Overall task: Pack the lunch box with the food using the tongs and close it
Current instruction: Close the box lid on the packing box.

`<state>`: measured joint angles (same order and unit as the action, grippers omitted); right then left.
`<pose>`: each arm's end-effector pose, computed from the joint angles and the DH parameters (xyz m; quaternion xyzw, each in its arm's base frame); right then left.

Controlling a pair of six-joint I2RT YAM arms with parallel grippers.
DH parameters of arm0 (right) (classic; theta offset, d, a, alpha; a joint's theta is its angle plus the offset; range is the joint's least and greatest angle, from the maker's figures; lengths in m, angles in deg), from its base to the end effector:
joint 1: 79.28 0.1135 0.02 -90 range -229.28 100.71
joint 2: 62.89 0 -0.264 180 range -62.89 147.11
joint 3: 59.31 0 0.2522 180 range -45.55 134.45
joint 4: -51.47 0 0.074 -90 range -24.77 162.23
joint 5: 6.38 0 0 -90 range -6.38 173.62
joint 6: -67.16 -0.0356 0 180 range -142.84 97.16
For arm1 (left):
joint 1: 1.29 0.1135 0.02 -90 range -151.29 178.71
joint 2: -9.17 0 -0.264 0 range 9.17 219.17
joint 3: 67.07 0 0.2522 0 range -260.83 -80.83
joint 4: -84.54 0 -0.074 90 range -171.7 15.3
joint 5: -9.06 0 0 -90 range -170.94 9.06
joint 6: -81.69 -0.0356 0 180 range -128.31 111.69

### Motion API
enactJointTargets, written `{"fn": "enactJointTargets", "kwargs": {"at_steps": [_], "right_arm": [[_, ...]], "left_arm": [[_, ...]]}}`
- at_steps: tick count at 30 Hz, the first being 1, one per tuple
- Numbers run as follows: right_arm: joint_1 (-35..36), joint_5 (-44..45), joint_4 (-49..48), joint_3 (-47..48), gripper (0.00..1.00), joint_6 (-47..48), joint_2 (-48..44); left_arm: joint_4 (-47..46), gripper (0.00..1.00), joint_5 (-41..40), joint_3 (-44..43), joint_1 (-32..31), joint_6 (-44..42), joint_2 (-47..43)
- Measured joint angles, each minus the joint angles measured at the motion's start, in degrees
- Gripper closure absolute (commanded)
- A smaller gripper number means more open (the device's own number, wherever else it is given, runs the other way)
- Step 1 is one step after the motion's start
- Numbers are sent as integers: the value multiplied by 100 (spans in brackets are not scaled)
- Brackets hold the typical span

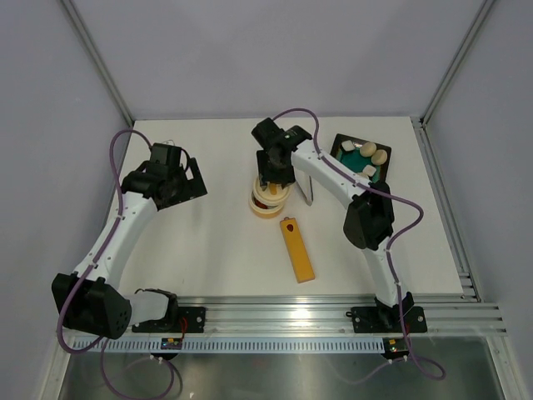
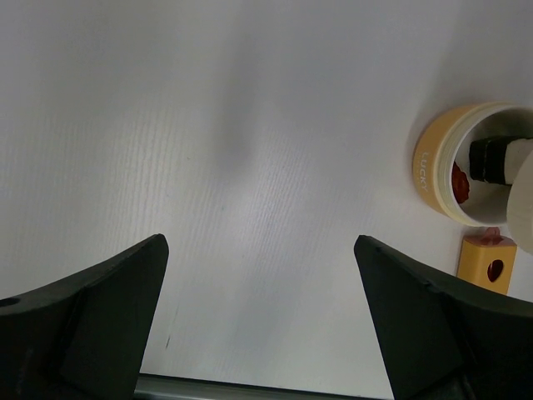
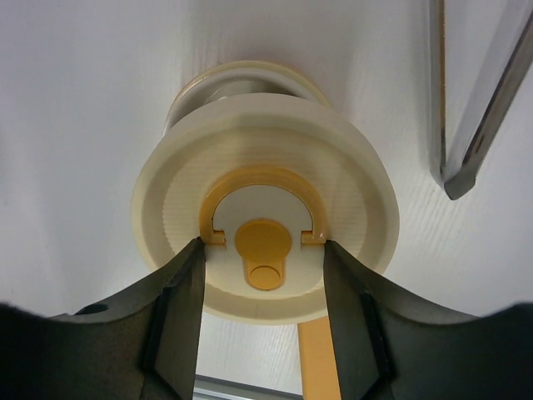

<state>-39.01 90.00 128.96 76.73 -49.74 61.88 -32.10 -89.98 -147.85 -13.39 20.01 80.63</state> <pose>0.3551 0.2956 0.2796 -0.1023 0.9717 0.0684 0.2015 0.2447 -0.0467 0.3163 -0.1579 0.9353 -0.0360 0.3147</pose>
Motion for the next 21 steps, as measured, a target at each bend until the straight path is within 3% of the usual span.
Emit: {"fn": "enactJointTargets", "kwargs": {"at_steps": [21], "right_arm": [[52, -304, -101, 127, 63, -11, 662]], "left_arm": [[4, 1, 15, 127, 22, -4, -94]]}}
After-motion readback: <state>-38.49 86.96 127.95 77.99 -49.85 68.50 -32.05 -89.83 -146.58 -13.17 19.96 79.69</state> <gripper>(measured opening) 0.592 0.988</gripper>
